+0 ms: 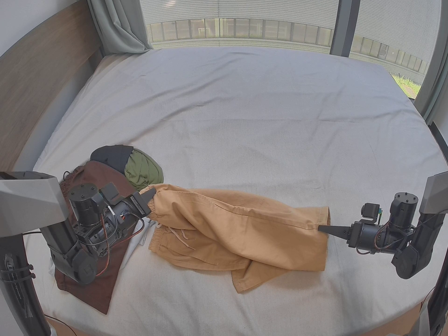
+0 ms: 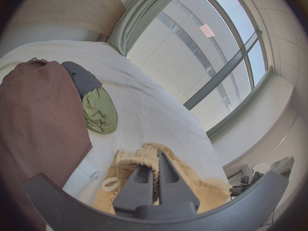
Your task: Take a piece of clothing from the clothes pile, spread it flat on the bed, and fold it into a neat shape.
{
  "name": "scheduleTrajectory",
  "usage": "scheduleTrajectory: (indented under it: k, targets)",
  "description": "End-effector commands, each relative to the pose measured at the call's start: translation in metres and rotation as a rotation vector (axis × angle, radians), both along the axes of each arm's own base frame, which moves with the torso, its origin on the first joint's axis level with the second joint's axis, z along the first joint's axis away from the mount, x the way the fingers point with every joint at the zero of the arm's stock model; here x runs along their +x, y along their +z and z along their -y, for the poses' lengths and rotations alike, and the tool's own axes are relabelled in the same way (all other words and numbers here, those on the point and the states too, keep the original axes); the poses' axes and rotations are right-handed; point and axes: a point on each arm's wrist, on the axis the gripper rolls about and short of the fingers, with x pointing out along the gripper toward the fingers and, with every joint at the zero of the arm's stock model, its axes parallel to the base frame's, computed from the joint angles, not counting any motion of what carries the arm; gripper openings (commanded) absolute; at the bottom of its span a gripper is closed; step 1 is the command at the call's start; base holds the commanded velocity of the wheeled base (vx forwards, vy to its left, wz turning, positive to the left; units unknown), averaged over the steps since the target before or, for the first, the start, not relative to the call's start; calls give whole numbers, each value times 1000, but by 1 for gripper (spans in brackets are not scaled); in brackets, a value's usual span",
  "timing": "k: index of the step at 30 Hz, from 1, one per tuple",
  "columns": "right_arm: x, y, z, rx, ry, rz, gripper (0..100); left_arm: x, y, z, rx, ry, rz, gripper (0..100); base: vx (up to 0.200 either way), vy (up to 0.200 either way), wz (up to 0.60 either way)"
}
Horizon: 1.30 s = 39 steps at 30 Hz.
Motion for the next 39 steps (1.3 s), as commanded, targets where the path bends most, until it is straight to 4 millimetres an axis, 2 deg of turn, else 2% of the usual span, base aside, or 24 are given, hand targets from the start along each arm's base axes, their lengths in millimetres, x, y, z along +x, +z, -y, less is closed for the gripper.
scheduleTrajectory:
  k: [1,18,24,39]
  targets:
    - [0,0,-1,0,5,-1,100,0,0,0,0,0,1,0,0,0,0]
    - [10,-12,-23,-1,78,-8,100,0,1,0,-1,2,5,0,0,0,0]
    - [12,-14,-38,-4,112,-1,100,0,2,0,-1,0,5,0,0,0,0]
    - [18,-13,-39,-11,75,22,100,-1,3,1,-2,-3,10,0,0,0,0]
